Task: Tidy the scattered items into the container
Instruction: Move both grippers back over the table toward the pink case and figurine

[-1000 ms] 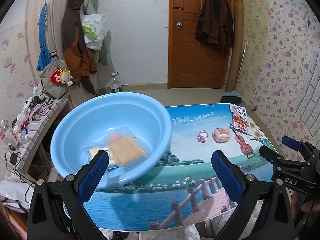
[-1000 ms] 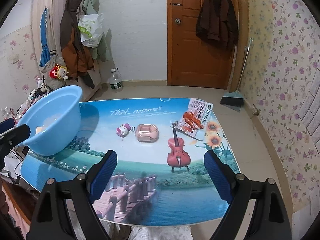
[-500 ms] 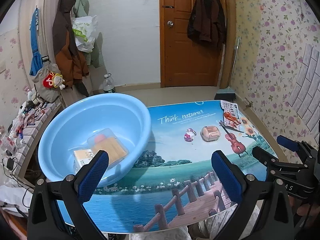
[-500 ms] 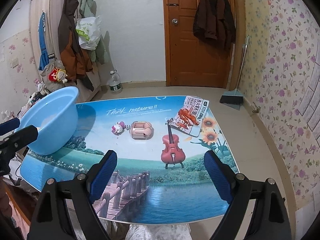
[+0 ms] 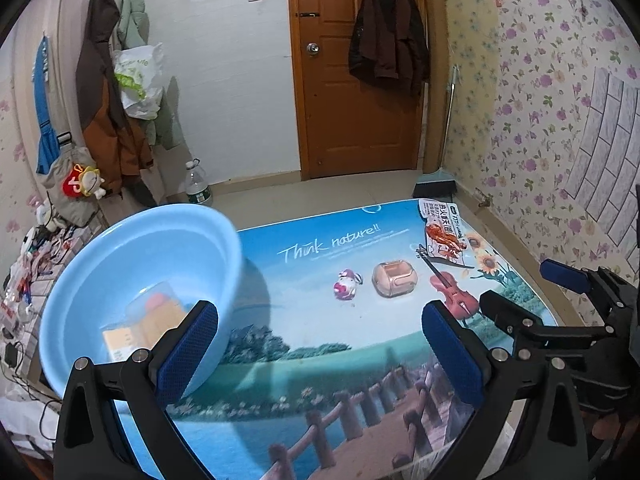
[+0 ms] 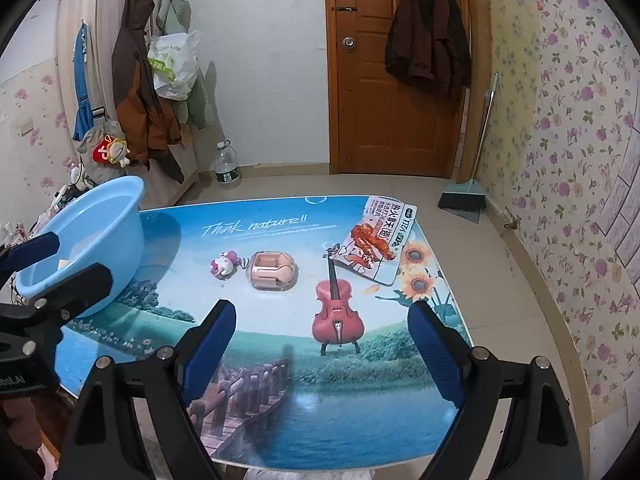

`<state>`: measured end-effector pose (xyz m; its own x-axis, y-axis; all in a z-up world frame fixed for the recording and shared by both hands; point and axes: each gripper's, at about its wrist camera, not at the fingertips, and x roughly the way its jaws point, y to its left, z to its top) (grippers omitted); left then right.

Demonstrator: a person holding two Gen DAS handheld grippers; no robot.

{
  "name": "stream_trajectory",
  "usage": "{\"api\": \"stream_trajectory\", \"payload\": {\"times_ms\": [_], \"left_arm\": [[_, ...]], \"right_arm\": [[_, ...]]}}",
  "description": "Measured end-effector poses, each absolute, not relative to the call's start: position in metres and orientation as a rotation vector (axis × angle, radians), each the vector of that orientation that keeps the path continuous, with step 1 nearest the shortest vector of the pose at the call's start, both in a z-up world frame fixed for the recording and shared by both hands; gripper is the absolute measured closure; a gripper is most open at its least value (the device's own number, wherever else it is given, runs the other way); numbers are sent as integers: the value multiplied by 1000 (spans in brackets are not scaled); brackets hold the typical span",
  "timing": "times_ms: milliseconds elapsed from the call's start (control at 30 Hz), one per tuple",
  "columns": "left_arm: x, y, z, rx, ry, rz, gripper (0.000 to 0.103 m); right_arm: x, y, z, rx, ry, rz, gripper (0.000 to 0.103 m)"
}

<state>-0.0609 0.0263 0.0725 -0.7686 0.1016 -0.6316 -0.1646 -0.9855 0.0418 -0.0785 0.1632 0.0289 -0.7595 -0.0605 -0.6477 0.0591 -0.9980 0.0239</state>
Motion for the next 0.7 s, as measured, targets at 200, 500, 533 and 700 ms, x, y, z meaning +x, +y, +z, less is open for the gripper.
{"api": "stream_trajectory", "payload": {"times_ms": [200,500,533,700], "left_arm": [[-85,38,58,-1036,169,2806,1],[-112,50,37,-1098,173,2776,1],[-115,52,35,-1103,174,2773,1],[-129,55,25,-1130,170,2785,2]], "right_arm": [[-97,165,20,1099,19,-2869,15],[-123,184,7,1124,-10,-2849,15],[-125,186,6,1124,-18,-2847,15],[-136,193,3,1125,-29,-2848,15]]}}
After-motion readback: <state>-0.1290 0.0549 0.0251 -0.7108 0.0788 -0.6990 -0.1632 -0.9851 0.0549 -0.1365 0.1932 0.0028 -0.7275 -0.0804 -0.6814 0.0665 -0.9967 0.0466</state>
